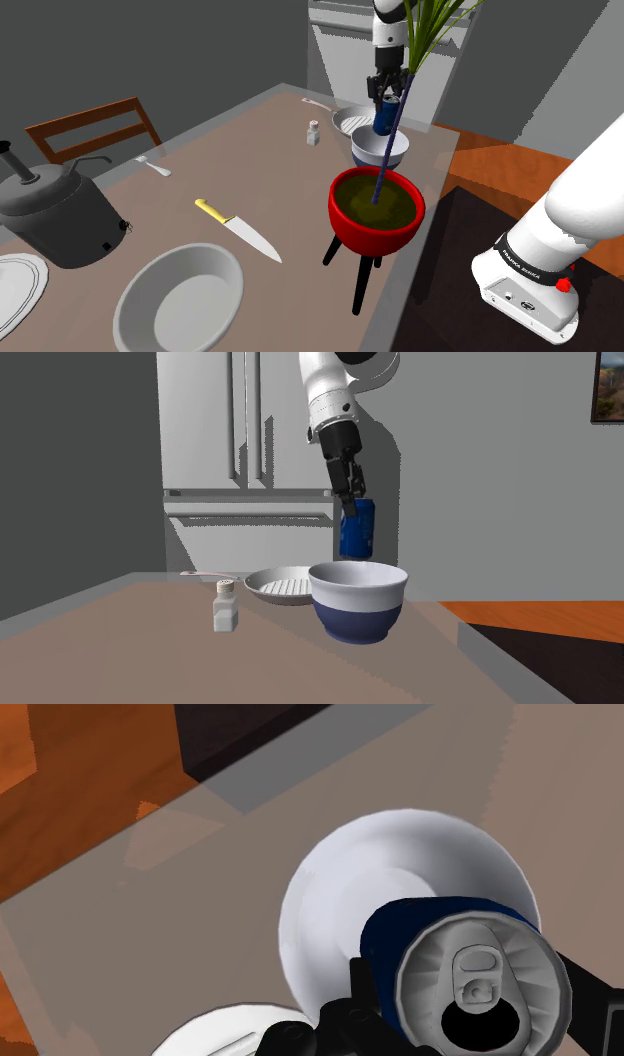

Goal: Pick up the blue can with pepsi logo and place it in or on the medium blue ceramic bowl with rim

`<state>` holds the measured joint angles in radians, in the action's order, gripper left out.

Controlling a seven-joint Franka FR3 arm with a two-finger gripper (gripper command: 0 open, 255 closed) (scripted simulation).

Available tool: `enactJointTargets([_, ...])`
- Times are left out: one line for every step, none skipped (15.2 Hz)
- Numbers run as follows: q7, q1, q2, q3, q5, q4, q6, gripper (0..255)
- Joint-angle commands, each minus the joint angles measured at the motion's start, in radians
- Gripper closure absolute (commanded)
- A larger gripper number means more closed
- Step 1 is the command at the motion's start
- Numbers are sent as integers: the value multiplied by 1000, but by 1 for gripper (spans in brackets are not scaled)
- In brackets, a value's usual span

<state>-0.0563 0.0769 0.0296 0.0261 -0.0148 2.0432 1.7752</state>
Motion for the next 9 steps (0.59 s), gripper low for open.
enactJointTargets([-1, 0, -6, 0, 0, 19, 25, 255])
enactJointTargets([-1, 0, -10, 0, 0, 27, 38, 255])
enactJointTargets([-1, 0, -15, 0, -1, 36, 51, 255])
enactJointTargets([-2, 0, -22, 0, -1, 49, 72, 255])
enactJointTargets([-2, 0, -22, 0, -1, 49, 72, 255])
enactJointTargets([-2, 0, -22, 0, -1, 49, 72, 255])
enactJointTargets([-2, 0, -22, 0, -1, 49, 72, 255])
enactJointTargets([-2, 0, -22, 0, -1, 49, 72, 255])
enactJointTargets([-2, 0, -22, 0, -1, 49, 72, 255])
